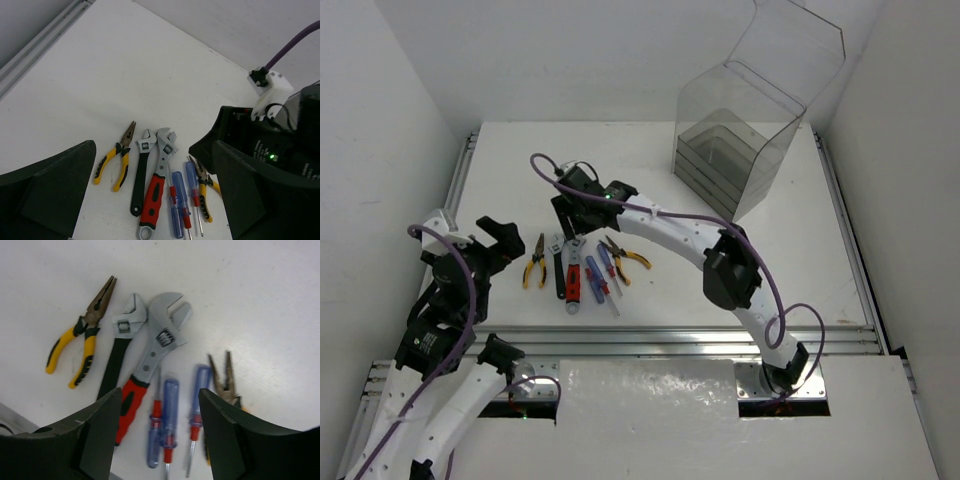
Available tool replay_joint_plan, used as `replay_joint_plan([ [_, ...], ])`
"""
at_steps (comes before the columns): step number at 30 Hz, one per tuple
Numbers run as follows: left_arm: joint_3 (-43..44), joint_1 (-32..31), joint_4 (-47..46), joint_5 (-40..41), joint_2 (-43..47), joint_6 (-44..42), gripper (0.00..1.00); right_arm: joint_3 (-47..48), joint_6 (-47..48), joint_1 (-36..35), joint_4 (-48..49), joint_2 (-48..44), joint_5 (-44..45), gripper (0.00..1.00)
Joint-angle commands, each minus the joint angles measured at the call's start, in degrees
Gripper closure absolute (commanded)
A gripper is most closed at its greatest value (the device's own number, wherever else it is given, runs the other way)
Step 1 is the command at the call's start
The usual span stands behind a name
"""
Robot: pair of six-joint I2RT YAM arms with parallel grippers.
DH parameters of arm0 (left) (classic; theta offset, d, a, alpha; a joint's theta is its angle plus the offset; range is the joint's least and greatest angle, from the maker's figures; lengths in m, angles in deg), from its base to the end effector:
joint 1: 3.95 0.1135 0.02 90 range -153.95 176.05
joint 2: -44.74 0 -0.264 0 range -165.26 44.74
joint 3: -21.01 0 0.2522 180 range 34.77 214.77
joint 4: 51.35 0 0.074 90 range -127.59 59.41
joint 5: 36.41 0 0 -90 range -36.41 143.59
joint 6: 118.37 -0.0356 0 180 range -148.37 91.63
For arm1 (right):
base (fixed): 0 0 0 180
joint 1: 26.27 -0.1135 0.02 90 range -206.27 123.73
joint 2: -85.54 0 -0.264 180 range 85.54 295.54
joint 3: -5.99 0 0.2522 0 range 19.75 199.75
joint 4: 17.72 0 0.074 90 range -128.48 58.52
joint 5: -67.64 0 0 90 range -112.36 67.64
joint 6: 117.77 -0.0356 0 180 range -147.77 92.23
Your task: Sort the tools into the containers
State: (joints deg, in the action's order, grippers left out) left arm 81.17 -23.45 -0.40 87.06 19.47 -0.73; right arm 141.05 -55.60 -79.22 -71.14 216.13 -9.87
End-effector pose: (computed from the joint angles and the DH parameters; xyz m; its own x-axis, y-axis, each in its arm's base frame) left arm 0.0893 -0.0108 0.3418 -0.1284 -0.3651 -0.9221 -0.3169 0.8962 -0.3107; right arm 0.3162 0.4061 0.2516 -0.7257 -0.2047 -0.6569 -0.4013 0.9014 0.1624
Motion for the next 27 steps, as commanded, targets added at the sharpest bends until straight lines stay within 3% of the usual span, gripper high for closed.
replay_joint_plan([
  [1,1.25,0.61,-0.63,1.59,1.37,0.84,0.00,0.96,-10.57,-2.50,-0.07,3.01,3.42,0.37],
  [7,1.33,0.61,-0.63,1.59,1.81,0.75,0.00,2.99,-11.71,-6.02,0.63,5.82,1.58,0.47],
  [17,1.16,0.61,-0.89,0.63,2.51,0.31,0.00,4.65,-12.77,-6.20,0.73,11.62,0.17,0.49],
  [27,0.89,0.61,-1.24,-0.16,2.95,-0.13,0.00,3.33,-14.70,-5.76,1.95,15.66,6.22,0.52],
])
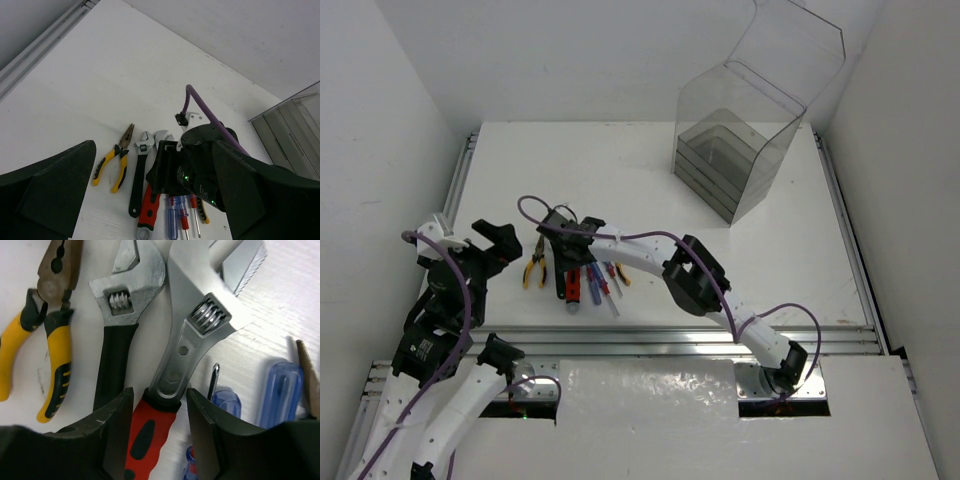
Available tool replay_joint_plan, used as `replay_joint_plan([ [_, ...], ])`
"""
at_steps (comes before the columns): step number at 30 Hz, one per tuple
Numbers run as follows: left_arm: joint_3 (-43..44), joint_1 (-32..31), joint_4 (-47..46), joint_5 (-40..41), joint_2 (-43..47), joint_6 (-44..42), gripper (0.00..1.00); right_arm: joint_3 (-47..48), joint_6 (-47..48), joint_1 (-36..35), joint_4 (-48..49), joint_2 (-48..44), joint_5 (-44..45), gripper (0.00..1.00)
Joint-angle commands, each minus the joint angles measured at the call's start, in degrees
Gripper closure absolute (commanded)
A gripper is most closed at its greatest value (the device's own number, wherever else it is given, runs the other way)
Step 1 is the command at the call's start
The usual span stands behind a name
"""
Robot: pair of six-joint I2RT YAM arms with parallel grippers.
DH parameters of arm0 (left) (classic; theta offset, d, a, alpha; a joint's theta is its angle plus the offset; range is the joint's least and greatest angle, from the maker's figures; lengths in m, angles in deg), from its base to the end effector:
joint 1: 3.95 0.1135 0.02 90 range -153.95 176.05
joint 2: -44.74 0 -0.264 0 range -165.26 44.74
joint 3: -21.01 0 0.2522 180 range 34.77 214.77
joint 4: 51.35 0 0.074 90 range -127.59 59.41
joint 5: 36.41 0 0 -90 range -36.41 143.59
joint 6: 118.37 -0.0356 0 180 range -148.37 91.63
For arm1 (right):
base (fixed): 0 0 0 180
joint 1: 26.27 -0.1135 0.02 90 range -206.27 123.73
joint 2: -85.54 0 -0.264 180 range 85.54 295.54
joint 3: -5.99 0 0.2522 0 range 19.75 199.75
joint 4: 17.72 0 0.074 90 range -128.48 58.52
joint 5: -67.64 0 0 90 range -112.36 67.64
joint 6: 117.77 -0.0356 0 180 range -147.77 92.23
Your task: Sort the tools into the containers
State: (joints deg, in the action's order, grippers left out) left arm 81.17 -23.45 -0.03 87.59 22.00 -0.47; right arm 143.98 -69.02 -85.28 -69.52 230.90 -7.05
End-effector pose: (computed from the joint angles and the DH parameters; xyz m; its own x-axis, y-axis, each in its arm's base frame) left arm 0.0795 -0.0070 0.3439 -0.0902 -0.3796 -0.9207 -0.3136 0.8883 -0.3355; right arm 0.2876 0.4605 0.1382 -0.8316 -0.1495 -0.5348 -0.2777 0.9459 0.1674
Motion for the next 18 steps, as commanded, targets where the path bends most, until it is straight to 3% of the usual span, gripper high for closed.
replay_joint_plan([
  [1,0.89,0.61,-1.70,-0.69,0.42,-0.39,0.00,0.49,-1.11,0.29,0.34,1.06,3.67,0.52],
  [10,0.72,0.61,-2.14,-1.56,0.68,-0.92,0.00,3.22,2.14,1.70,-0.54,6.60,7.36,0.55],
  [18,0.63,0.61,-2.49,-2.09,0.68,-1.18,0.00,-1.87,2.85,2.23,-2.30,4.94,7.63,0.69],
])
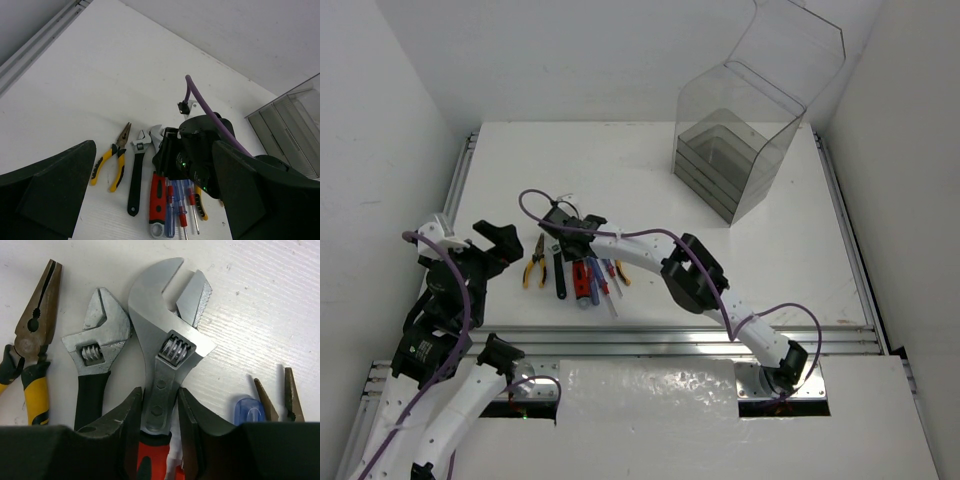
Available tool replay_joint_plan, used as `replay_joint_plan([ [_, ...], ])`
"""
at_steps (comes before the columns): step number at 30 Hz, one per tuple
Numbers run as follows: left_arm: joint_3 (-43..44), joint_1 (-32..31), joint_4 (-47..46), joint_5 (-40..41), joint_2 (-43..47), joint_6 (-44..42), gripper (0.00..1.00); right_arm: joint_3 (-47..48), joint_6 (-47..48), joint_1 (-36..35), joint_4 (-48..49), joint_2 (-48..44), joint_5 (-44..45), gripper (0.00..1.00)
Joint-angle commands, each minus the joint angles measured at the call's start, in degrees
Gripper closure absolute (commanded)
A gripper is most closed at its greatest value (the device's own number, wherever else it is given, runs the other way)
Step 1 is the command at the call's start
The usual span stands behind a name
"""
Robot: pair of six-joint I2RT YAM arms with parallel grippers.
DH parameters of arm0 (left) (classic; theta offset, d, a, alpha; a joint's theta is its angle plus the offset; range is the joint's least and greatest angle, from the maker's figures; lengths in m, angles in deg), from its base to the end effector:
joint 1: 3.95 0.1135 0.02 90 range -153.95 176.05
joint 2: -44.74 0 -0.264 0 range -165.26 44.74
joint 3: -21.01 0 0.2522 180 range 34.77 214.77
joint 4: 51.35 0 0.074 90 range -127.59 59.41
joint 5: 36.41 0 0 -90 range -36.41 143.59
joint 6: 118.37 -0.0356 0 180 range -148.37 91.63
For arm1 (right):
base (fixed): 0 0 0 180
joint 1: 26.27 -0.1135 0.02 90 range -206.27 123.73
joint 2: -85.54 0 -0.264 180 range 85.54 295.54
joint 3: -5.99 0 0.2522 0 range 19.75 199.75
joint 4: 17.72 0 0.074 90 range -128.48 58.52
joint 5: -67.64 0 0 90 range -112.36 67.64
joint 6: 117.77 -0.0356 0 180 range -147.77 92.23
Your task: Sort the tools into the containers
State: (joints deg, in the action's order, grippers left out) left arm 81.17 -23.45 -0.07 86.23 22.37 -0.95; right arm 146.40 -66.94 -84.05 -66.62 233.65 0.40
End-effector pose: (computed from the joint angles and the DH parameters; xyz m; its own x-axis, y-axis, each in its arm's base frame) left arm 0.0783 -0.0074 0.3443 -0.0970 -0.3770 -0.9211 -0.2906 0.8959 -0.3361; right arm 0.3064 0.4604 0.1300 -0.7661 -0.1232 -0.6308 -0.2356 0.9670 0.0973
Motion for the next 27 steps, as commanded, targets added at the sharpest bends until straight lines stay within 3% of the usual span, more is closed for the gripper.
replay_joint_plan([
  [1,0.54,0.61,-2.45,-0.83,0.31,-0.70,0.00,-5.96,0.86,1.00,-5.21,1.57,-0.09,0.71],
  [5,0.54,0.61,-2.54,-1.00,0.22,-0.79,0.00,-10.19,1.30,0.91,-5.21,-1.68,-1.66,0.72],
  [7,0.45,0.61,-2.54,-1.00,0.22,-0.88,0.00,-9.41,2.44,0.91,-6.43,-1.87,-3.69,0.69],
  [9,0.45,0.61,-2.80,-1.18,0.22,-0.88,0.00,-6.09,2.88,0.91,-9.42,-0.29,-4.57,0.59],
  [11,0.54,0.61,-2.71,-1.27,0.22,-0.96,0.00,-4.84,3.40,0.91,-10.13,0.59,-5.01,0.58],
  [17,0.45,0.61,-2.63,-1.18,0.75,-0.96,0.00,-0.53,3.50,1.88,-10.57,5.59,-5.80,0.71],
  [21,0.45,0.61,-2.62,-1.27,1.10,-0.96,0.00,-1.67,2.97,2.76,-9.43,6.31,-7.91,0.92],
  [24,0.37,0.61,-2.71,-1.18,1.63,-0.96,0.00,-4.91,2.62,2.67,-6.53,3.68,-8.96,1.00],
  [27,0.37,0.61,-2.71,-1.09,1.89,-0.96,0.00,-10.36,2.35,2.67,-0.56,-2.29,-10.63,1.00],
])
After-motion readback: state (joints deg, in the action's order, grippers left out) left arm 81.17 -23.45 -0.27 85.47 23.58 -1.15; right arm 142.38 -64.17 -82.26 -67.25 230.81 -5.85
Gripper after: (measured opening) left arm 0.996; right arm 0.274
